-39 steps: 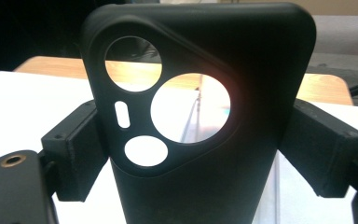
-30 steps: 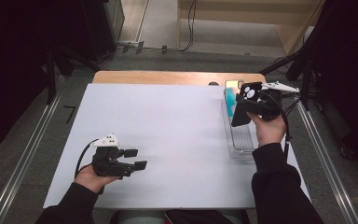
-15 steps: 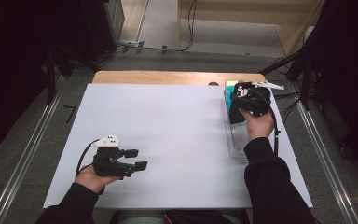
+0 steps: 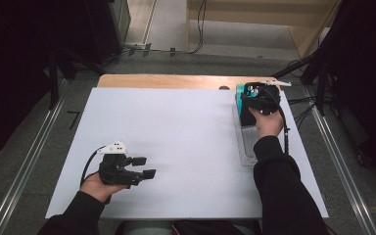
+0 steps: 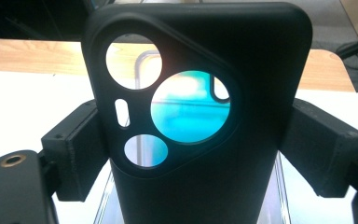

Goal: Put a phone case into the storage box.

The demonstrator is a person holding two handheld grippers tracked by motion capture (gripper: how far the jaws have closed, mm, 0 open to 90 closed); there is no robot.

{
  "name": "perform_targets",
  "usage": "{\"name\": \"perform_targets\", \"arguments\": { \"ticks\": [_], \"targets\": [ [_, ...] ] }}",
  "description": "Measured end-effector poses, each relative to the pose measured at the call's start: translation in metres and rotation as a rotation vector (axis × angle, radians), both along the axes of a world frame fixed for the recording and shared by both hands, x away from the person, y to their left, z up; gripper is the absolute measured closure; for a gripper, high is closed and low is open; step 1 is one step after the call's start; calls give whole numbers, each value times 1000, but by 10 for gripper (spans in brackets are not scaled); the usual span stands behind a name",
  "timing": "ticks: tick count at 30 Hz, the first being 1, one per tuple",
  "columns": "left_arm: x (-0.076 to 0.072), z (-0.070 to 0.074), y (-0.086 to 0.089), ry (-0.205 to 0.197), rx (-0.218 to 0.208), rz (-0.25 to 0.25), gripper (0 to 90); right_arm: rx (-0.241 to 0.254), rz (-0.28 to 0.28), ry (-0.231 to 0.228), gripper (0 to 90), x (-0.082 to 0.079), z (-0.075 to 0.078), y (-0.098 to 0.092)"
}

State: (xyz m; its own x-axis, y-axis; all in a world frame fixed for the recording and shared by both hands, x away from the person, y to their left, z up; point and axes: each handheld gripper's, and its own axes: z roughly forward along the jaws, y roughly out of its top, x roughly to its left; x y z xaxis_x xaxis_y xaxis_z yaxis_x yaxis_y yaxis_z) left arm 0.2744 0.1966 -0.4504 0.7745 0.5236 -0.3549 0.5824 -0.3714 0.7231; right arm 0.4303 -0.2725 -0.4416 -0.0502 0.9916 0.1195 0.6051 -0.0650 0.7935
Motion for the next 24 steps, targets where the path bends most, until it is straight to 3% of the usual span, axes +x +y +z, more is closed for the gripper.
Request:
{"name": "perform_targets", "arguments": {
  "ticks": [13, 24],
  "targets": [
    [2, -1, 5, 3, -14, 15, 321, -19, -15, 21, 119, 26, 0, 8],
    [4, -1, 5, 7, -13, 15, 321, -18, -19, 7, 106, 34, -7, 10]
  ]
}}
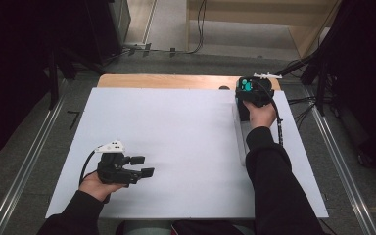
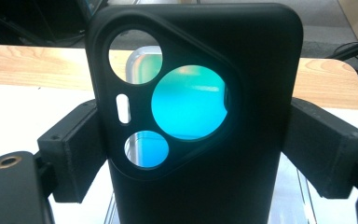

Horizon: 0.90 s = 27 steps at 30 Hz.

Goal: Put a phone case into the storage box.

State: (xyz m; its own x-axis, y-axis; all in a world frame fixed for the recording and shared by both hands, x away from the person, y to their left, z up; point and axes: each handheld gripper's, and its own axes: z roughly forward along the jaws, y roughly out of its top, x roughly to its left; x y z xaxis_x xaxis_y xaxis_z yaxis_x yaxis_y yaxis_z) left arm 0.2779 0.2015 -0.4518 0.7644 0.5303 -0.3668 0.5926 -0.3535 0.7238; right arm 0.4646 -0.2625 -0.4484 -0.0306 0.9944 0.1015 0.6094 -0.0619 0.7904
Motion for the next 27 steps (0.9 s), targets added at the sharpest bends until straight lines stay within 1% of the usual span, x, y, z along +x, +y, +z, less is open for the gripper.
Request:
{"name": "perform_targets", "arguments": {
  "ticks": [3, 5, 6, 8, 11, 13, 15, 18, 19, 20, 22, 24, 27],
  "targets": [
    [0, 0, 0, -2, 1, -2, 321, -6, 7, 4, 105, 2, -1, 0],
    [0, 0, 0, -2, -1, -2, 321, -9, 3, 7, 104, 3, -2, 1],
    [0, 0, 0, -1, 0, -3, 321, -24, 3, 9, 104, 4, -2, 1],
    [0, 0, 0, 0, 0, 0, 321, -37, 3, 11, 102, 5, -3, 3],
    [0, 0, 0, 0, -1, 0, 321, -40, 9, 10, 99, 5, -4, 3],
    [0, 0, 0, -5, -1, 1, 321, -27, 7, 9, 97, 5, -4, 2],
    [0, 1, 0, -4, -2, 0, 322, -25, 14, 13, 97, 6, -4, 1],
    [0, 0, 0, -4, -1, 0, 321, 6, 20, 22, 87, 6, -3, -2],
    [0, 0, 0, -2, -1, 2, 322, 20, 25, 26, 66, 6, -3, -3],
    [1, 0, 0, -2, -2, 4, 322, 40, 34, 33, 2, 7, -3, -4],
    [1, 0, -1, 0, -4, 2, 321, 56, 39, 51, 0, 8, -4, -5],
    [1, 0, -1, 0, -3, 2, 321, 64, 41, 58, 0, 9, -5, -5],
    [1, 0, 0, 1, -3, 3, 321, 62, 46, 58, 0, 9, -5, -5]
  ]
}}
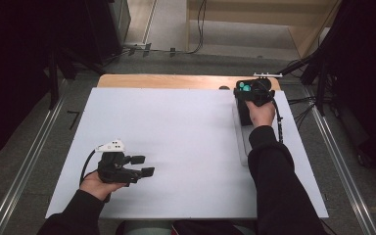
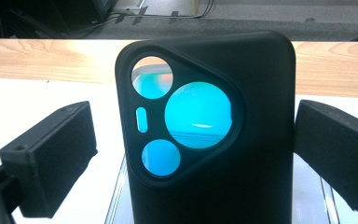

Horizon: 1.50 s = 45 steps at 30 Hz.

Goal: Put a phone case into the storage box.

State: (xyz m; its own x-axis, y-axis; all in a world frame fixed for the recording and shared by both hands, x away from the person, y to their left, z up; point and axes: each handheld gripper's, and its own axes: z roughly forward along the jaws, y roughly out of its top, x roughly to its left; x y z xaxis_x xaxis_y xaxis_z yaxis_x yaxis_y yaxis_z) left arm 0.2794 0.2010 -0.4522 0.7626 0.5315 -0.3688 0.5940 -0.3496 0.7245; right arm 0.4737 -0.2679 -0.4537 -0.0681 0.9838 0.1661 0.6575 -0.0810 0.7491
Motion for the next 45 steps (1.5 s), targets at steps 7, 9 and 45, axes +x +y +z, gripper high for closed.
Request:
{"name": "perform_targets", "arguments": {
  "ticks": [7, 9, 45],
  "targets": [
    [1, 0, 1, 4, 1, 1, 321, 13, 13, 9, 0, -3, 4, -2],
    [1, 0, 1, 6, 0, 1, 321, 12, 11, 18, 0, -6, 8, -3],
    [3, 3, 1, 16, 0, -27, 319, 106, 353, 11, 75, -102, 57, 33]
  ]
}}
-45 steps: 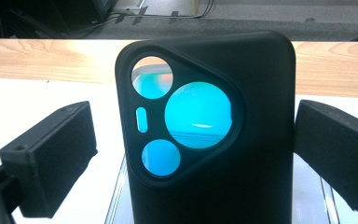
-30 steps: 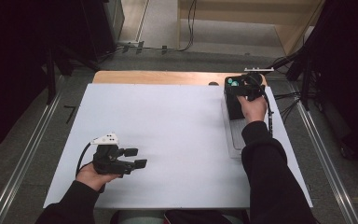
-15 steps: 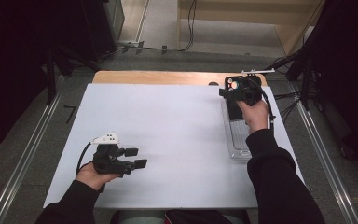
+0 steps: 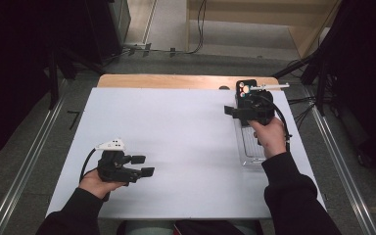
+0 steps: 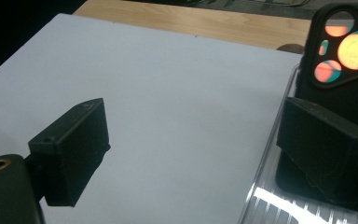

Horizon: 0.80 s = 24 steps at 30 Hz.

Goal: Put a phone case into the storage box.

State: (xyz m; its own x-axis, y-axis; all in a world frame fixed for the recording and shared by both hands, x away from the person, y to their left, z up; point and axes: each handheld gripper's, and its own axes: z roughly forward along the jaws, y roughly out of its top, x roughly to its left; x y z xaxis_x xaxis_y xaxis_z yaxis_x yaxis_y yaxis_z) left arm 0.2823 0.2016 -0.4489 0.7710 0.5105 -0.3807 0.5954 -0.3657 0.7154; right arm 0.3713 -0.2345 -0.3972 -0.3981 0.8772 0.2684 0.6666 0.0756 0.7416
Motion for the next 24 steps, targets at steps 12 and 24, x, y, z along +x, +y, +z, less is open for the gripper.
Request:
{"name": "perform_targets", "arguments": {
  "ticks": [12, 24],
  "targets": [
    [2, 0, 3, 0, 0, -3, 319, 23, 101, 11, 212, -27, -3, 7],
    [-1, 2, 2, -4, -5, -16, 319, 34, 234, 37, 255, -55, -11, 19]
  ]
}}
